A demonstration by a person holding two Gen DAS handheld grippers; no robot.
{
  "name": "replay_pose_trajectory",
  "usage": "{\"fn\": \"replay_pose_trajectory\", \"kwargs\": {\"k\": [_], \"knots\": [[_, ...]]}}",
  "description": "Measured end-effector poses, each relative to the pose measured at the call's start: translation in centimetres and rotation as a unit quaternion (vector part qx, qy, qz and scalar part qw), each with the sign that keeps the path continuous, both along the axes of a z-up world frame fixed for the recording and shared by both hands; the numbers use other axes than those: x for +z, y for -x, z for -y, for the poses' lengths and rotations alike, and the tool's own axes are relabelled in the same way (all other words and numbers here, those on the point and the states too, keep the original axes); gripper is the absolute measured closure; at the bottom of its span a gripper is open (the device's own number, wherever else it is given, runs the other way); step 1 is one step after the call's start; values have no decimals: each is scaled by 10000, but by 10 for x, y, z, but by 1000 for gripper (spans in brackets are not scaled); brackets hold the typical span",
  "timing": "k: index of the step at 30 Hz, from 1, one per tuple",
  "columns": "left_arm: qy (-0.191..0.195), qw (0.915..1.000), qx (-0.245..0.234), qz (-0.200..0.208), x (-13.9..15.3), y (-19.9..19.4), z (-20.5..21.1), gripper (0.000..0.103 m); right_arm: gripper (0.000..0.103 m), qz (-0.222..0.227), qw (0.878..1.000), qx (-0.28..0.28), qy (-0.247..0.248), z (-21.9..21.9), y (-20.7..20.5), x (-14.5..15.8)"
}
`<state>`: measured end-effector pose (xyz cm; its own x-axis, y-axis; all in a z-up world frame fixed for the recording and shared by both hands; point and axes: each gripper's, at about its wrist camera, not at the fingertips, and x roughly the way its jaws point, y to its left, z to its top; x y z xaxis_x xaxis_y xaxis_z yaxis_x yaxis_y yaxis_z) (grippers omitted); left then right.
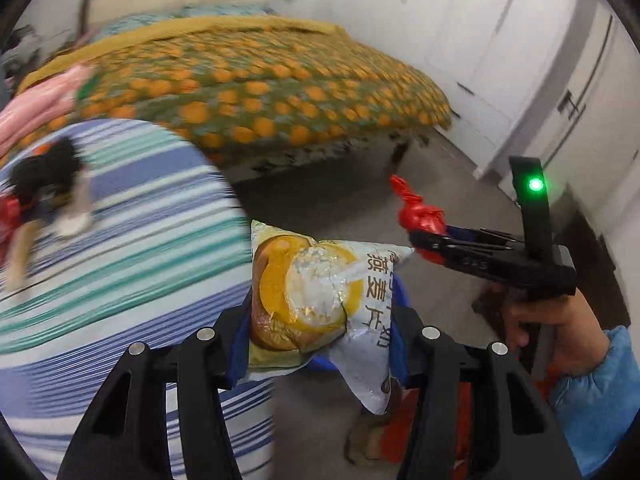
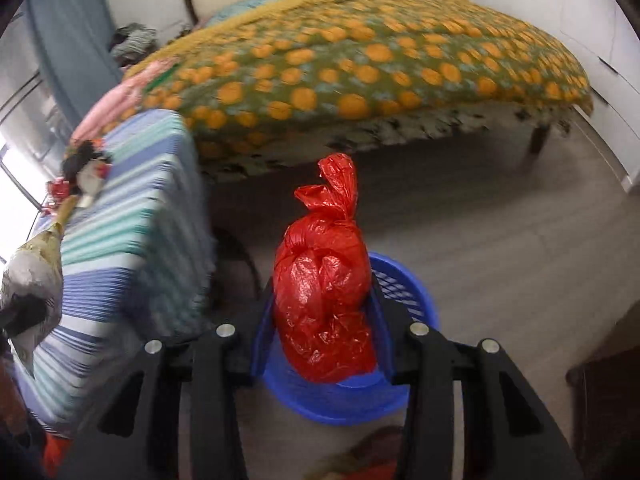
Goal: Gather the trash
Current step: 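Drop the red bag into the wastebasket with the right tool while the left tool drops the wrapper, then move both open tools back over the table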
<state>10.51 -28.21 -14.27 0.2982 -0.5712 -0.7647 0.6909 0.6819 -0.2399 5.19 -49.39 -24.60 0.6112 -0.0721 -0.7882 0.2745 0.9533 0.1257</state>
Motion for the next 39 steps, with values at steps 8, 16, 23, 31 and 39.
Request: {"fn": "replay_pose_trajectory", "kwargs": {"k": [8,16,23,31,39], "knots": [[-442,9981,-126,-419,-74,-12,100,48,61,-173,9994,-218,-220,42,8,-30],[-739,9967,-98,-310,-106,-28,132,28,30,-49,9992,-293,-254,53,9,-29],[-144,9997,28,193,-46,-13,92,13,18,372,9981,-476,128,44,14,-6],[-187,9940,789,733,-21,10,-32,7,10,992,9899,-424,919,3,13,19],[-702,9677,2267,849,-28,-13,-196,7,10,1091,9823,391,1469,-99,3,12]]}}
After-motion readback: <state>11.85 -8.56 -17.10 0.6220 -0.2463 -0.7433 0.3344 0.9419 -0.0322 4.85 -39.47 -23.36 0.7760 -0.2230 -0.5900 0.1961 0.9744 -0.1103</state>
